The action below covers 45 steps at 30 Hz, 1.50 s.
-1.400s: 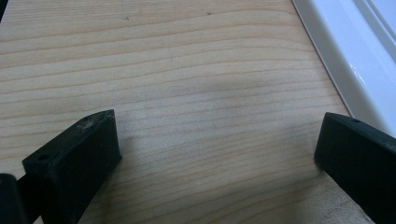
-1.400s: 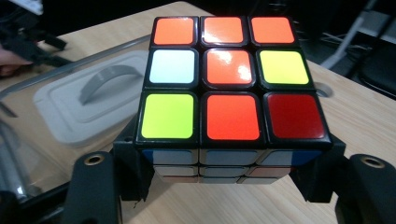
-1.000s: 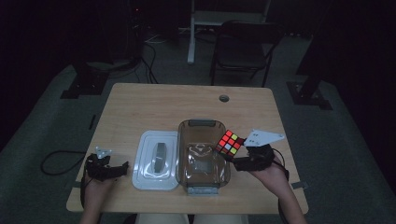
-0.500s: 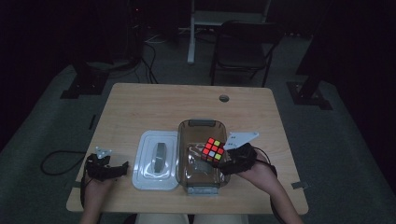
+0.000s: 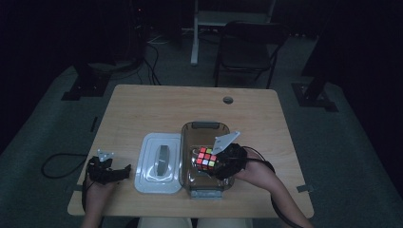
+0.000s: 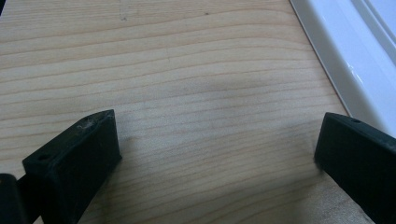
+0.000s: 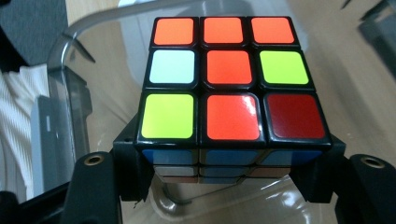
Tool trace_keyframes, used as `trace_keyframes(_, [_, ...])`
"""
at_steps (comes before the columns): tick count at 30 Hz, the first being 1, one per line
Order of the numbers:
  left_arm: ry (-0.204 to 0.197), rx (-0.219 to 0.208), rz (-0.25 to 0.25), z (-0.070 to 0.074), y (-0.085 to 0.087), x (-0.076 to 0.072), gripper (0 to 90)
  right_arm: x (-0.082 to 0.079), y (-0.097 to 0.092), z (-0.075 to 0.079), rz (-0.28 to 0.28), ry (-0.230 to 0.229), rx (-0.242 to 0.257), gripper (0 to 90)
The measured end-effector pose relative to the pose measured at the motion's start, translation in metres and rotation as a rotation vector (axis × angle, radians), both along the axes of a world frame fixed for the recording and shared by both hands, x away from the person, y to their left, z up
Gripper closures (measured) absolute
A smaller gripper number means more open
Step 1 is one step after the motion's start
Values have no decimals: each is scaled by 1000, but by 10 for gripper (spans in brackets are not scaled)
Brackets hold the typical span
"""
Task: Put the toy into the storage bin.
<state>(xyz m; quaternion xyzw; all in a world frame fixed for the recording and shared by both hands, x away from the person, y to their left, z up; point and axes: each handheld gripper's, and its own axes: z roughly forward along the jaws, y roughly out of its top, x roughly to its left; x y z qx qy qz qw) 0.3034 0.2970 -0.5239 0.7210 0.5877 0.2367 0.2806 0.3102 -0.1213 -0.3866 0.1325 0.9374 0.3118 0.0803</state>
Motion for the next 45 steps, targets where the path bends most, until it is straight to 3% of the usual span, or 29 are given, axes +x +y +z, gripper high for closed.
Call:
trace_keyframes(7, [0,0,0,0,0,0,7,5,18,-9,49,18,-131,339])
trace_keyframes(12, [-1,-1,-2,0,0,0,8,9,32,-19,88,58,-233,339])
trace_keyframes(19, [-2,-1,-6,0,0,0,7,11,50,-30,135,51,-374,339])
trace_keyframes(24, [-2,-1,-6,0,0,0,7,14,60,-35,148,47,-444,339])
trace_keyframes(40, [-2,-1,-6,0,0,0,7,15,77,-49,161,75,-578,338])
trace_keyframes(45, [-2,-1,-6,0,0,0,8,15,79,-53,165,88,-598,338])
